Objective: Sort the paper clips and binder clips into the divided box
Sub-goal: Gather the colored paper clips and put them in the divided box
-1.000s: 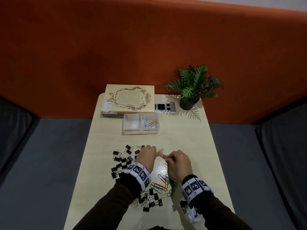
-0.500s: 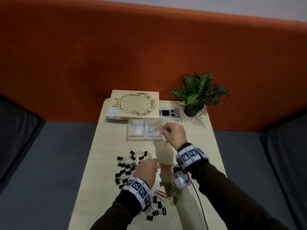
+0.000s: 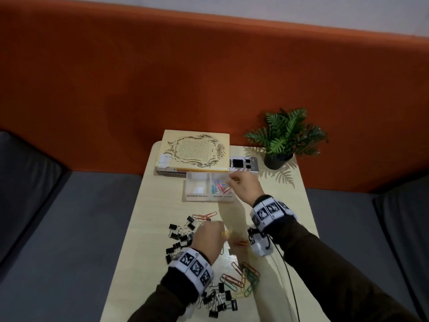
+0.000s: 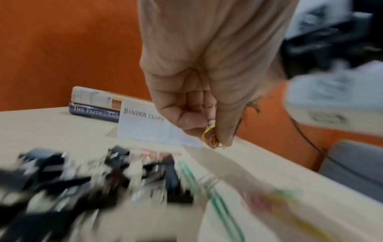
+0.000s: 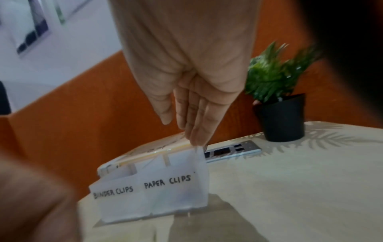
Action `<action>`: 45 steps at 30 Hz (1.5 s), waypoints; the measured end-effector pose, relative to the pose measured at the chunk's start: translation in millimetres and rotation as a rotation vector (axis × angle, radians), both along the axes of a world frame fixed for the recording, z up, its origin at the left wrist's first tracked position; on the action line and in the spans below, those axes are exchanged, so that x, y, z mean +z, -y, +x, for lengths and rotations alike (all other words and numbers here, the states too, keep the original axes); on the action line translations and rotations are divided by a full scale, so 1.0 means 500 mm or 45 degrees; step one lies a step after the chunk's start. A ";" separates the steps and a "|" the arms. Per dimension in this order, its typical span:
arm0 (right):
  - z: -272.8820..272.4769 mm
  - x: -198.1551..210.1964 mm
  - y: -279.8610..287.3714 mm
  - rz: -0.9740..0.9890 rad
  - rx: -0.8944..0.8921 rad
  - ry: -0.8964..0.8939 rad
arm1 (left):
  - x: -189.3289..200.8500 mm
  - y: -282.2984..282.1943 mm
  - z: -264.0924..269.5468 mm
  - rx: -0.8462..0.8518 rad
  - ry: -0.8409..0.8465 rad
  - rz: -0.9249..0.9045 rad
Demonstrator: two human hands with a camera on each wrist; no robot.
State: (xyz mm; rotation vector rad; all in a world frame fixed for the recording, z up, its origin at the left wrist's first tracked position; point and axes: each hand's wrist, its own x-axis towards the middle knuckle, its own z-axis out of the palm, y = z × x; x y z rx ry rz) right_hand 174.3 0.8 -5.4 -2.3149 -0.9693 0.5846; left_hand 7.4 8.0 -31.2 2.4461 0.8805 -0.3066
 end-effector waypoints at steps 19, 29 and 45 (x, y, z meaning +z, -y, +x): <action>-0.147 -0.083 0.231 -0.074 0.164 -0.005 | 0.057 -0.076 0.046 -0.247 0.108 0.193; -0.141 -0.103 0.107 -0.609 0.732 0.358 | -0.047 0.025 -0.135 -0.402 -0.305 0.168; -0.143 -0.092 0.170 -0.600 0.564 0.206 | -0.055 -0.016 -0.071 -0.312 -0.374 0.300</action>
